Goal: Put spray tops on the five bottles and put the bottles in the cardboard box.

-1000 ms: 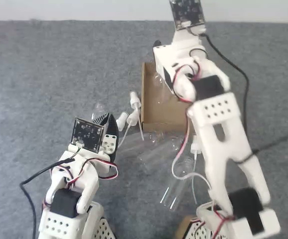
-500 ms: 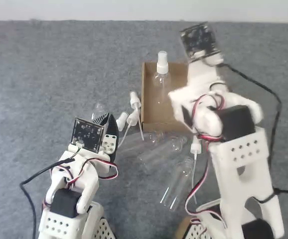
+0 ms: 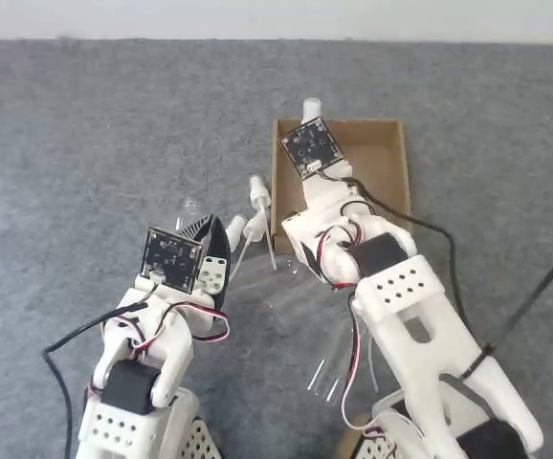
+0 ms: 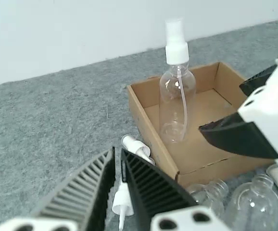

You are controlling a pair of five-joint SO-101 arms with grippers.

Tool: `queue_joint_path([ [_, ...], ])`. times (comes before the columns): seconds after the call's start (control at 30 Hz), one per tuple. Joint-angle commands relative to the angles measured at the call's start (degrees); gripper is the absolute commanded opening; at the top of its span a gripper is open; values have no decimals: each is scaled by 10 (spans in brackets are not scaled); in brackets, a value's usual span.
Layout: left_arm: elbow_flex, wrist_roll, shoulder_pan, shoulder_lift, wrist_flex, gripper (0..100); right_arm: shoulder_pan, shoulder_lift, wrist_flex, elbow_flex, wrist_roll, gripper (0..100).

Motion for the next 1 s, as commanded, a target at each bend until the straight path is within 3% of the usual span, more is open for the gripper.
queue_joint_path([
  [0.0,-6,3,1,-8,-17,12,-4,-17,-65,0,-18,340],
  [0.47,-5,3,-4,-6,-17,12,44,184,-257,-63,-25,341],
  [0.97,-5,3,-3,-6,-17,12,44,233,-316,-55,-24,344],
])
